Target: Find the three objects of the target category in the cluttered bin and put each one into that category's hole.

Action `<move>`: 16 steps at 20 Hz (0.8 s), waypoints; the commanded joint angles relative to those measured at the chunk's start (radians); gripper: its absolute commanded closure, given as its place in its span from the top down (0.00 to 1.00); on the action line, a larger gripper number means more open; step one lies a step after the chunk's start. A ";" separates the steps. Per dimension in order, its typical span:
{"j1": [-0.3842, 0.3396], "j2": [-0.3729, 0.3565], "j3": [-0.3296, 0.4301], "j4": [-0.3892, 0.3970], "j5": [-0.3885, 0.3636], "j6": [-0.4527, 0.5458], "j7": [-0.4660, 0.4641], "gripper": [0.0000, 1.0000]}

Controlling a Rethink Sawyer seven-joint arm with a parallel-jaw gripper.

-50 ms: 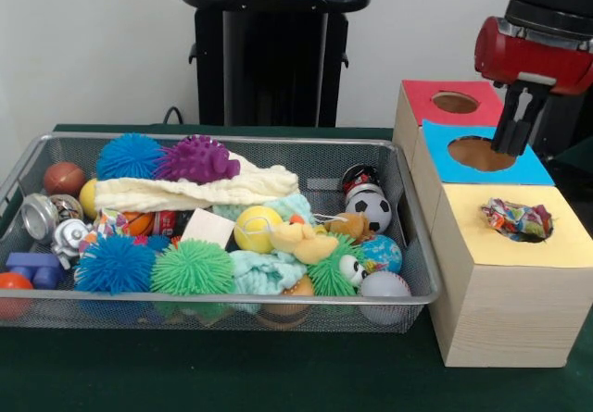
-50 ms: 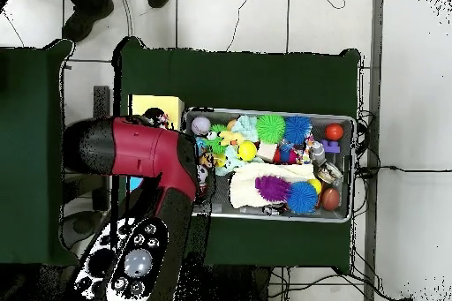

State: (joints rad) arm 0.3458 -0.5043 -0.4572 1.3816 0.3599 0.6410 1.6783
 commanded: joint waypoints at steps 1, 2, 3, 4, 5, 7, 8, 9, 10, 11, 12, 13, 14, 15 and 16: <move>-0.027 0.075 0.077 0.061 -0.051 -0.017 0.162 0.00; -0.028 0.077 0.082 0.066 -0.049 -0.025 0.162 0.00; -0.033 0.080 0.095 0.075 -0.045 -0.047 0.158 0.00; -0.033 0.083 0.097 0.078 -0.044 -0.052 0.159 0.00; -0.036 0.087 0.105 0.083 -0.040 -0.071 0.159 0.00; -0.037 0.097 0.112 0.086 -0.037 -0.089 0.162 0.00; -0.037 0.102 0.115 0.088 -0.035 -0.099 0.164 0.00; -0.038 0.105 0.119 0.094 -0.034 -0.114 0.165 0.00; -0.038 0.108 0.123 0.099 -0.032 -0.129 0.166 0.00; -0.041 0.110 0.130 0.105 -0.030 -0.144 0.164 0.00; -0.044 0.111 0.138 0.110 -0.028 -0.159 0.162 0.00; -0.046 0.112 0.144 0.116 -0.026 -0.172 0.163 0.00; -0.045 0.114 0.146 0.118 -0.025 -0.181 0.163 0.00; -0.049 0.117 0.152 0.118 -0.024 -0.191 0.160 0.00; -0.051 0.119 0.158 0.120 -0.022 -0.201 0.159 0.00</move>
State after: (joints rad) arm 0.3417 -0.4420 -0.4427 1.4002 0.3601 0.5130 1.6783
